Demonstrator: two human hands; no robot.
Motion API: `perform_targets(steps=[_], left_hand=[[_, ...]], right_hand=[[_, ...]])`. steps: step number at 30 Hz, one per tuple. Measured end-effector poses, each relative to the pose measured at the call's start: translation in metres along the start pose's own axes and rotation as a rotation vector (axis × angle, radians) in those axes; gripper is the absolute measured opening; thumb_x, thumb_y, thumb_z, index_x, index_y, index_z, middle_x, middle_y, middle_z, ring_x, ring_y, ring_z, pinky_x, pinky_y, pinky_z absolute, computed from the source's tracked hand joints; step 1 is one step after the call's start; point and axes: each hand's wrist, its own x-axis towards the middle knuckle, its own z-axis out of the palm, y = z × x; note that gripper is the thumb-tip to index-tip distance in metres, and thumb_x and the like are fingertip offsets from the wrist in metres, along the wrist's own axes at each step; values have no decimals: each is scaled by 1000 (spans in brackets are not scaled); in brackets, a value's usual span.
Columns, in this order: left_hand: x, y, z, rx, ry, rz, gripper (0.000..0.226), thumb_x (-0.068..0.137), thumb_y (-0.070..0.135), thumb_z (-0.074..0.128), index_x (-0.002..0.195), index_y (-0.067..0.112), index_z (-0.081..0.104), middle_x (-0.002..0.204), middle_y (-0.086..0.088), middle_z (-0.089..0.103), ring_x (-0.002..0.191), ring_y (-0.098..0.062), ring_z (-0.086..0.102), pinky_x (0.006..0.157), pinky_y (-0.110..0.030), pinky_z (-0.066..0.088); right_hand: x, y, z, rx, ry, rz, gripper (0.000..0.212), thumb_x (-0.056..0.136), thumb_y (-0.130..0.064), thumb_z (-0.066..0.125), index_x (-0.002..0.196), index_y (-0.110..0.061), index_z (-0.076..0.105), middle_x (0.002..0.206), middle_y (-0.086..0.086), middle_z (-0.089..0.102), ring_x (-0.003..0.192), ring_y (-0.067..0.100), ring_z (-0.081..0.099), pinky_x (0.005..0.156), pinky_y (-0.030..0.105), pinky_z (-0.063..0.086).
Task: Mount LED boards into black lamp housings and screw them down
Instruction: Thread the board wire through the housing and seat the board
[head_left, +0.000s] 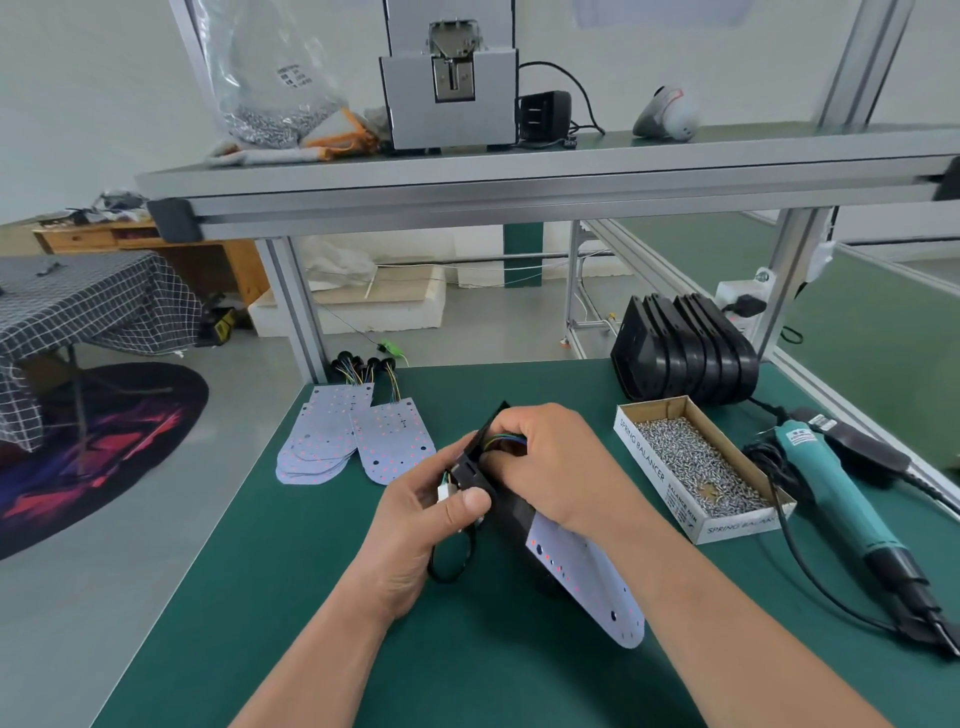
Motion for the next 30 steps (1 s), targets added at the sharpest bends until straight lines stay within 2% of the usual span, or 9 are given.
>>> perform_targets(steps=[3, 5, 9, 11, 14, 19, 24, 27, 30], left_hand=[[0, 2, 2, 52, 1, 32, 83, 70, 31, 90, 147, 18, 63, 142, -6, 70, 138, -26, 62, 111, -39, 53], [0, 5, 3, 67, -9, 51, 81, 69, 29, 89, 146, 21, 63, 140, -2, 71, 134, -19, 65, 103, -27, 54], [0, 7, 3, 72, -4, 77, 82, 69, 27, 90, 146, 17, 63, 137, -6, 73, 131, -25, 67, 104, -29, 55], [0, 7, 3, 88, 8, 88, 81, 68, 28, 90, 144, 17, 64, 136, -6, 74, 130, -23, 68, 103, -27, 55], [-1, 7, 3, 116, 21, 104, 76, 69, 29, 90, 141, 20, 66, 133, -3, 75, 127, -18, 69, 100, -24, 55], [1, 5, 0, 139, 32, 105, 83, 71, 37, 90, 147, 17, 62, 135, -5, 74, 131, -23, 67, 111, -34, 53], [1, 3, 3, 162, -3, 119, 79, 73, 35, 91, 146, 24, 62, 138, 1, 73, 132, -16, 66, 101, -22, 53], [0, 4, 4, 158, -18, 115, 86, 69, 45, 97, 146, 28, 63, 141, 2, 71, 135, -16, 64, 105, -22, 52], [0, 5, 3, 190, -18, 140, 80, 69, 53, 97, 142, 39, 67, 142, 4, 70, 136, -14, 63, 106, -21, 50]], right_hand=[[-2, 0, 0, 59, 80, 39, 7, 84, -20, 75, 86, -27, 72, 78, -13, 72, 73, 4, 66, 62, 16, 47], [-3, 0, 0, 114, 108, 65, 9, 83, -19, 78, 86, -26, 72, 78, -12, 73, 73, 5, 67, 62, 17, 48], [-3, -1, -2, 163, 51, 72, 8, 88, -22, 80, 85, -20, 72, 76, -2, 73, 72, 18, 67, 68, 36, 53], [-1, -1, -5, 140, 3, 58, 8, 90, -25, 79, 87, -20, 75, 77, 0, 73, 71, 18, 66, 67, 36, 53], [-2, -1, -6, 110, -50, 9, 2, 93, -28, 76, 92, -26, 78, 79, -10, 75, 69, 3, 65, 65, 23, 51], [-5, 5, -10, 100, -116, -34, 17, 96, -19, 64, 105, -29, 75, 93, -7, 79, 91, 12, 74, 85, 37, 57], [-6, 12, -9, 203, 11, -7, 14, 91, -14, 75, 90, -28, 73, 79, -7, 76, 69, 7, 71, 66, 17, 51], [-5, 11, -3, 254, -3, 3, 10, 90, -15, 76, 88, -25, 75, 78, -3, 77, 67, 8, 69, 65, 26, 53], [-4, 11, 0, 285, -5, 7, 11, 91, -15, 76, 85, -24, 77, 77, -3, 77, 65, 6, 66, 63, 24, 50]])
